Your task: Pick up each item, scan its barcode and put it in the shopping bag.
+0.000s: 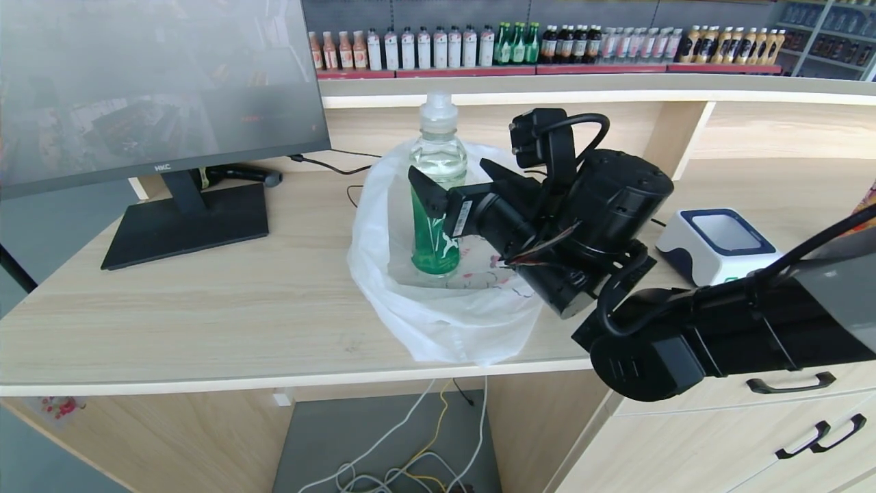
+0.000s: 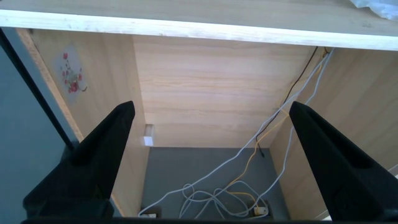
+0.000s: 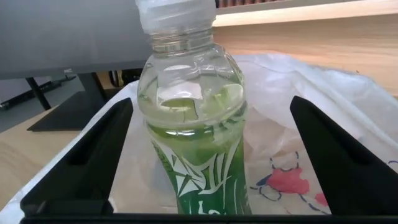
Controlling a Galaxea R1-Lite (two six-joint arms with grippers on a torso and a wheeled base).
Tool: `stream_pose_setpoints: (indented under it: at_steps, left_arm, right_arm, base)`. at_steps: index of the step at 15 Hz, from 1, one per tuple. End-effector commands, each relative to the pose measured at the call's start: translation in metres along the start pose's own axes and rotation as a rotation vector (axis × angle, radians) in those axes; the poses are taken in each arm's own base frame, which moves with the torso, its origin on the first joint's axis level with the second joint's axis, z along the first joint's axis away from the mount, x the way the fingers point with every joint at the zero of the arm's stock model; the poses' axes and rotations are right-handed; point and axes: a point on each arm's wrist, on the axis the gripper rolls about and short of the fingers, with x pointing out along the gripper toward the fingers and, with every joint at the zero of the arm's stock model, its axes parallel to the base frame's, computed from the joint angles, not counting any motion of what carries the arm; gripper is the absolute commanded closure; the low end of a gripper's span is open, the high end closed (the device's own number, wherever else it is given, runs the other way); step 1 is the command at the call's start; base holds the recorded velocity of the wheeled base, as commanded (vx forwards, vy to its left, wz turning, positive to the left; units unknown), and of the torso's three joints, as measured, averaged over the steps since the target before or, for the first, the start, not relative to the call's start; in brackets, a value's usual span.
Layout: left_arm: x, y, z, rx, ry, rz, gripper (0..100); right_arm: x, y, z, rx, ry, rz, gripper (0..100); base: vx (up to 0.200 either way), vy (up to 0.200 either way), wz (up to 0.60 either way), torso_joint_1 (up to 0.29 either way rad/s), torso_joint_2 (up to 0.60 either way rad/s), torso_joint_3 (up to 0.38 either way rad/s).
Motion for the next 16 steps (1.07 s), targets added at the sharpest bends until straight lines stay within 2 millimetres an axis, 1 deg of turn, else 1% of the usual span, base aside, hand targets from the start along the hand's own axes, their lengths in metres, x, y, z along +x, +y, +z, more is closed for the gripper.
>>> stream_pose_setpoints:
  at_steps: [1, 4, 6, 8, 9, 11, 12, 14, 16]
  left_arm:
    - [0.0, 0.0, 0.0, 0.0, 0.0, 0.0, 0]
    - [0.0, 0.0, 0.0, 0.0, 0.0, 0.0, 0]
    - [0.0, 0.0, 0.0, 0.0, 0.0, 0.0, 0]
    - [0.0, 0.0, 0.0, 0.0, 0.0, 0.0, 0]
    - [0.0, 0.0, 0.0, 0.0, 0.0, 0.0, 0]
    - [0.0, 0.0, 0.0, 0.0, 0.0, 0.0, 0]
    - [0.0, 0.0, 0.0, 0.0, 0.0, -0.001, 0]
    - [0.0, 0.0, 0.0, 0.0, 0.0, 0.0, 0]
    - [0.0, 0.0, 0.0, 0.0, 0.0, 0.0, 0]
  right_arm:
    - [0.0, 0.0, -0.003, -0.001, 0.007, 0.0, 0]
    - [-0.002, -0.001, 0.0, -0.001, 0.005, -0.001, 0]
    - [-0.012, -0.003, 0.005, -0.003, 0.015, -0.003, 0]
    - [-0.026, -0.005, 0.02, -0.008, 0.005, -0.003, 0]
    - [-0.037, -0.006, 0.028, -0.01, 0.002, -0.003, 0]
    - [-0.063, -0.012, 0.051, -0.012, -0.014, -0.009, 0]
    - [-0.081, -0.015, 0.061, -0.018, -0.018, -0.012, 0]
    - [-0.121, -0.025, 0.075, -0.047, -0.008, -0.029, 0]
    - [-0.154, -0.035, 0.091, -0.072, -0.009, -0.053, 0]
  base:
    - [0.0, 0.0, 0.0, 0.0, 0.0, 0.0]
    - [0.0, 0.0, 0.0, 0.0, 0.0, 0.0]
    - [0.0, 0.0, 0.0, 0.0, 0.0, 0.0]
    - [0.0, 0.0, 0.0, 0.0, 0.0, 0.0]
    - [0.0, 0.0, 0.0, 0.0, 0.0, 0.0]
    - [0.0, 0.0, 0.0, 0.0, 0.0, 0.0]
    - [0.0, 0.0, 0.0, 0.0, 0.0, 0.0]
    - [0.0, 0.0, 0.0, 0.0, 0.0, 0.0]
    - [0.0, 0.0, 0.0, 0.0, 0.0, 0.0]
